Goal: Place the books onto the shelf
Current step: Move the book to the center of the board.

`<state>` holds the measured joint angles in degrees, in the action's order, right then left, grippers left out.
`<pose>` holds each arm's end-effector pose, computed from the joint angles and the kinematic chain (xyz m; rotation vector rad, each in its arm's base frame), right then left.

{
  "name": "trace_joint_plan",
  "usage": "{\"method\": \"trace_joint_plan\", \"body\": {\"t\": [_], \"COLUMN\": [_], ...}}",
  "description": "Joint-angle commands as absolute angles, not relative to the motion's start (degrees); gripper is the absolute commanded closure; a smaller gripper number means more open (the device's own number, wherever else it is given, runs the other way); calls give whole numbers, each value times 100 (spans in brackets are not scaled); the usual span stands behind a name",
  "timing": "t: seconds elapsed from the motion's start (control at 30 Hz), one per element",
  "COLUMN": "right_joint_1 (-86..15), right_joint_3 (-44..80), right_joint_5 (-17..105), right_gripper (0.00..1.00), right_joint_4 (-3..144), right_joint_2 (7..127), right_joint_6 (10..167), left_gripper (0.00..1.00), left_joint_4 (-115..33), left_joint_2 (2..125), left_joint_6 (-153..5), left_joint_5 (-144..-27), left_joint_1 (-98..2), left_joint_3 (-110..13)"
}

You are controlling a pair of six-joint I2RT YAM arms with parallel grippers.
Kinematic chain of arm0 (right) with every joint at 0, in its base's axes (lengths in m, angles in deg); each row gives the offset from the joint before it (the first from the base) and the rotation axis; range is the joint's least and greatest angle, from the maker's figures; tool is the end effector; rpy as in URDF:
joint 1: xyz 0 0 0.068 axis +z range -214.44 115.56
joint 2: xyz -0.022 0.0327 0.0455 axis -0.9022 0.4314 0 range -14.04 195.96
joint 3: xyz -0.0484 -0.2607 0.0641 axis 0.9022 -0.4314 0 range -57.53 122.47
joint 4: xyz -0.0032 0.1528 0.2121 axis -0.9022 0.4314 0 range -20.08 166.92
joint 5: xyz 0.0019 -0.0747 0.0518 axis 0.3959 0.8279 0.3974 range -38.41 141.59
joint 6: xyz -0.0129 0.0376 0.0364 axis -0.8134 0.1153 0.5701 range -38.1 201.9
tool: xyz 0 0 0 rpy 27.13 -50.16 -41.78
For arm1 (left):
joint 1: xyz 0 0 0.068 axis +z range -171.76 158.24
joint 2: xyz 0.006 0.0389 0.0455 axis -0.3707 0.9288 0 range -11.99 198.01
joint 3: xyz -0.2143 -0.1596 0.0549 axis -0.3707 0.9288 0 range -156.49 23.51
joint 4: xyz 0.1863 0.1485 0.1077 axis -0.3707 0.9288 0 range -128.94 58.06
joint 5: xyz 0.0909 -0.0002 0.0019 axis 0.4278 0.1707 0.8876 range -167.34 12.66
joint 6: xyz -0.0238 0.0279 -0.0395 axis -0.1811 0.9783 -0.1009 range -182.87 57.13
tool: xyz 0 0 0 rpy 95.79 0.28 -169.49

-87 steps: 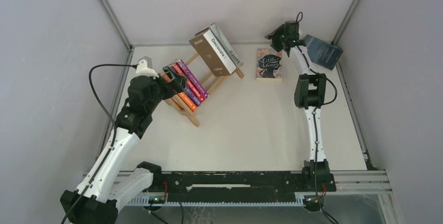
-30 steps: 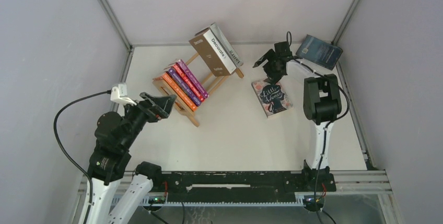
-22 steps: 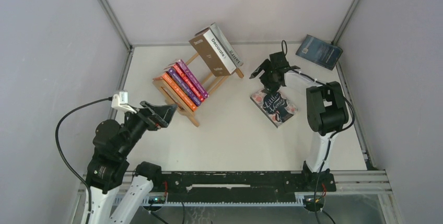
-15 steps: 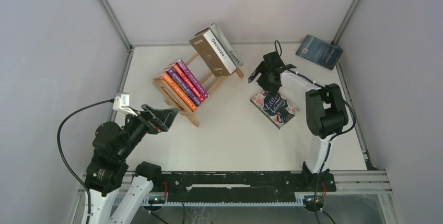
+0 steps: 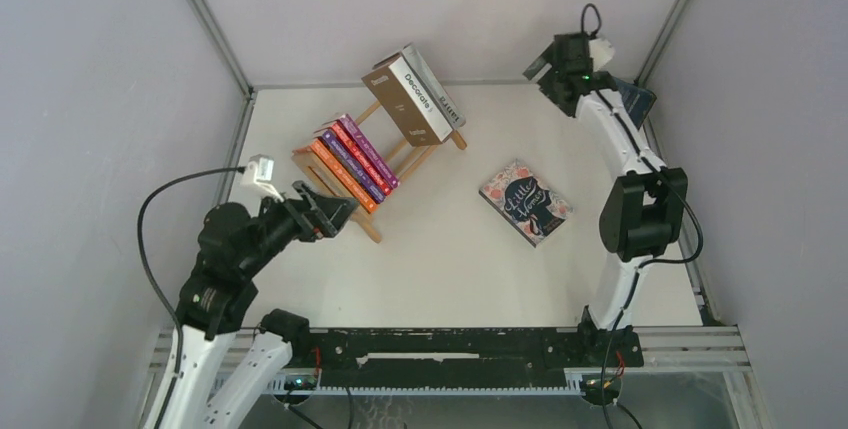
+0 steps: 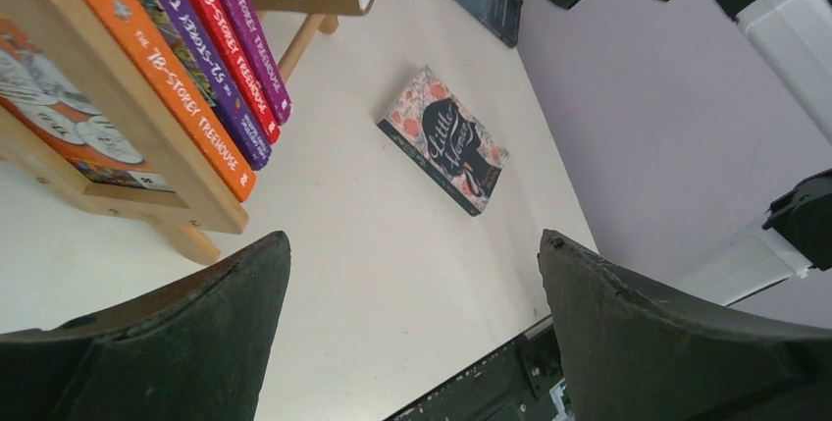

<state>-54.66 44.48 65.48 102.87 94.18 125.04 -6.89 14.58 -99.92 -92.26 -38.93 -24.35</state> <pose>0.4319 0.0658 0.3288 0.7659 2.1056 0.2298 0.0899 -0.0372 0.3563 -0.1209 1.8402 -0.9052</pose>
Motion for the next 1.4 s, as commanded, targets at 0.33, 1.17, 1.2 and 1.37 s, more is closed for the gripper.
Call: {"method": "trace_joint_plan", "body": {"t": [0.33,1.17,1.2,1.37], "right_joint_1": [-6635,-8131,-8177,-8391], "right_joint_3": [5360,6628,6649,6714], "right_joint_5": [7464,6918,6891,6798], "right_gripper": [0,0,0,0], "right_joint_4": [10702,10791,10790,10770], "right_joint_2": [10237,12063,12104,12287], "right_joint_6": [12236,13386,13385,13450], "left_gripper": [0,0,0,0], "left_joint_4": [-1633,-1697,-1740,-2036], "left_joint_2": [4331,5165,5135,5046], "left_joint_6": [-8836,-8754,-8780,-8845], "left_joint_5": [-8656,-8975,-8950,-8858], "left_joint_1": [-5485,-5712,-5717,-5718], "left_joint_3": [-4281,-4705,-4643,-4313]}}
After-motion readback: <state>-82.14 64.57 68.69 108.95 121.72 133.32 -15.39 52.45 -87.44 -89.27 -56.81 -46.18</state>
